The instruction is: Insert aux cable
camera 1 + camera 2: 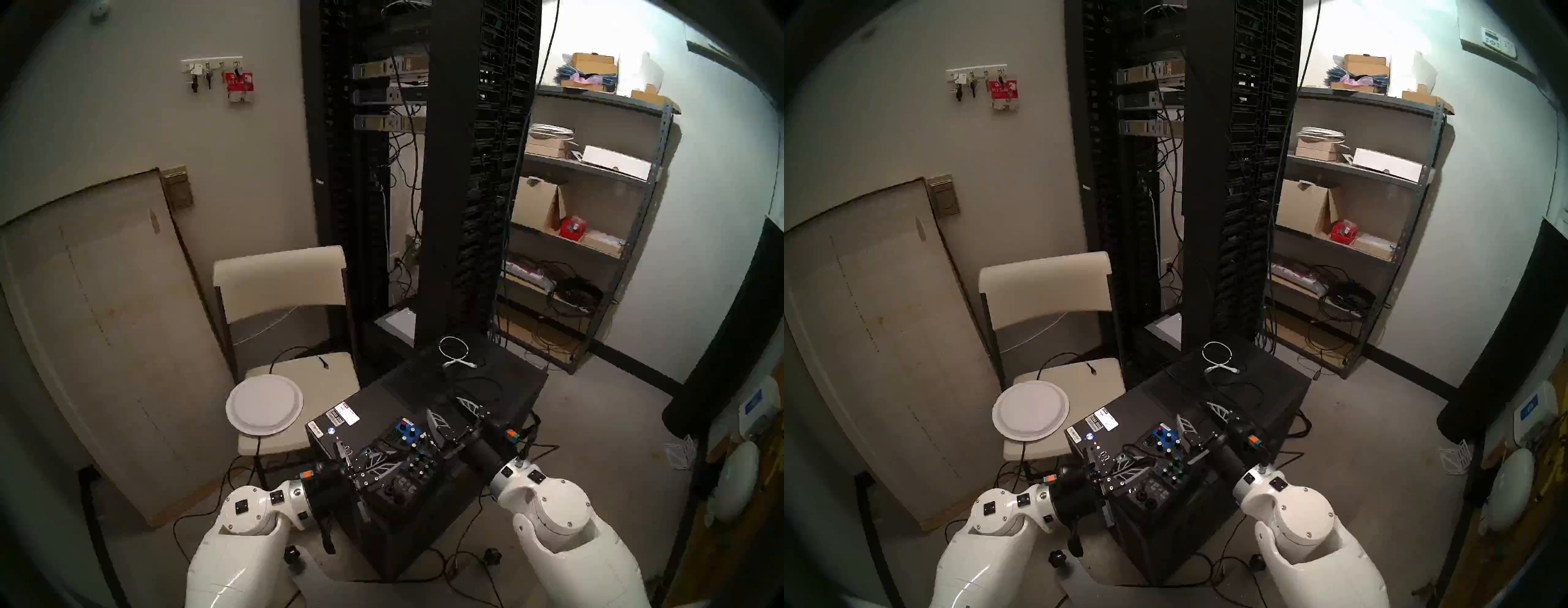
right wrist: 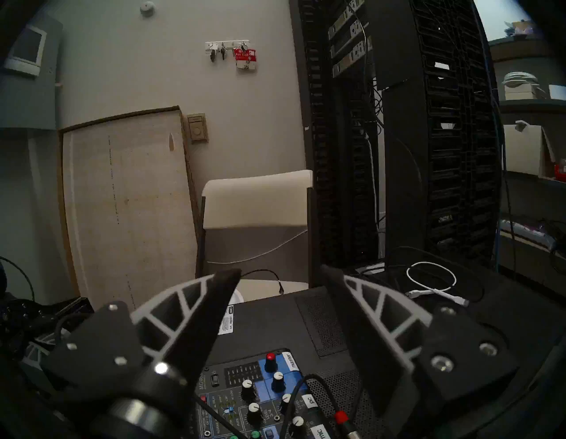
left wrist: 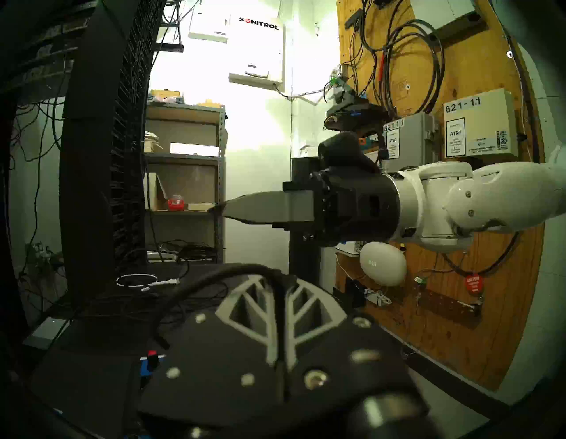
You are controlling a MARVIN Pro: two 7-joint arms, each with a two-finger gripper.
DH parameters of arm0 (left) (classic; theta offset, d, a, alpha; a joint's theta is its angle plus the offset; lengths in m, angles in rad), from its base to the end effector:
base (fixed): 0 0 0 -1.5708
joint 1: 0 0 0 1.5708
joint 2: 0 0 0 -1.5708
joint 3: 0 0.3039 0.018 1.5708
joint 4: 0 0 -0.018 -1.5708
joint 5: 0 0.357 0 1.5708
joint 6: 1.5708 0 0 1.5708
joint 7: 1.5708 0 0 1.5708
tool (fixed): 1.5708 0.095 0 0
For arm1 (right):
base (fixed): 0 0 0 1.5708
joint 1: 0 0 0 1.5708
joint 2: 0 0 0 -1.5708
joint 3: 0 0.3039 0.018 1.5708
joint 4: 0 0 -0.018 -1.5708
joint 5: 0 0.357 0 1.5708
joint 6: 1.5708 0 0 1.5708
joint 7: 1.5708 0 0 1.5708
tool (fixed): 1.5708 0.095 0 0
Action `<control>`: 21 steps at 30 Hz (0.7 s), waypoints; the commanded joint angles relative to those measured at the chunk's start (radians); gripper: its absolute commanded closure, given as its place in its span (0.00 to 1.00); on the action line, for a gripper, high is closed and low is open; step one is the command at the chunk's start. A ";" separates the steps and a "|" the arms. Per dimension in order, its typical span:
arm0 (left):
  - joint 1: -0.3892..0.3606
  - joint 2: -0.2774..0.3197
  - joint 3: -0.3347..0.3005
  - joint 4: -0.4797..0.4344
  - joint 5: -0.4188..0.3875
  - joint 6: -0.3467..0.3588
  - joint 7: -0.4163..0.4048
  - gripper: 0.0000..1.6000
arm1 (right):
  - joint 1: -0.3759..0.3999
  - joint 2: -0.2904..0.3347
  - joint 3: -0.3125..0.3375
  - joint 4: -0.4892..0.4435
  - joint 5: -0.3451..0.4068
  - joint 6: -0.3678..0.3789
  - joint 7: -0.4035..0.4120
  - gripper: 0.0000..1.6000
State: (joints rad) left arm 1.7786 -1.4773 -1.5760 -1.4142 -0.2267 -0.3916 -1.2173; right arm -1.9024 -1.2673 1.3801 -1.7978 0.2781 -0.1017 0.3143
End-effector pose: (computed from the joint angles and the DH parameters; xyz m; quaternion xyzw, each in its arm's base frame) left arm 0.3211 -0.0489 -0.4319 0.5600 -0.3553 0.6250 0.4119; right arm 0.3422 0.0451 -0.3593 -0.6998 -0.1730 -0.6590 0.2148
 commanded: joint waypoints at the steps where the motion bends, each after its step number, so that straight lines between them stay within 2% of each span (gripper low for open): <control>1: 0.001 0.006 -0.003 -0.006 -0.001 -0.003 -0.003 1.00 | 0.005 -0.006 0.000 -0.022 0.001 -0.010 0.000 0.24; 21: -0.002 0.009 0.007 0.016 0.011 -0.024 0.006 1.00 | 0.004 -0.010 0.004 -0.021 0.001 -0.013 0.002 0.22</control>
State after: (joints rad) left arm 1.7779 -1.4703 -1.5709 -1.3948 -0.2211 -0.4036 -1.2096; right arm -1.9028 -1.2731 1.3834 -1.7975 0.2781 -0.1026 0.3170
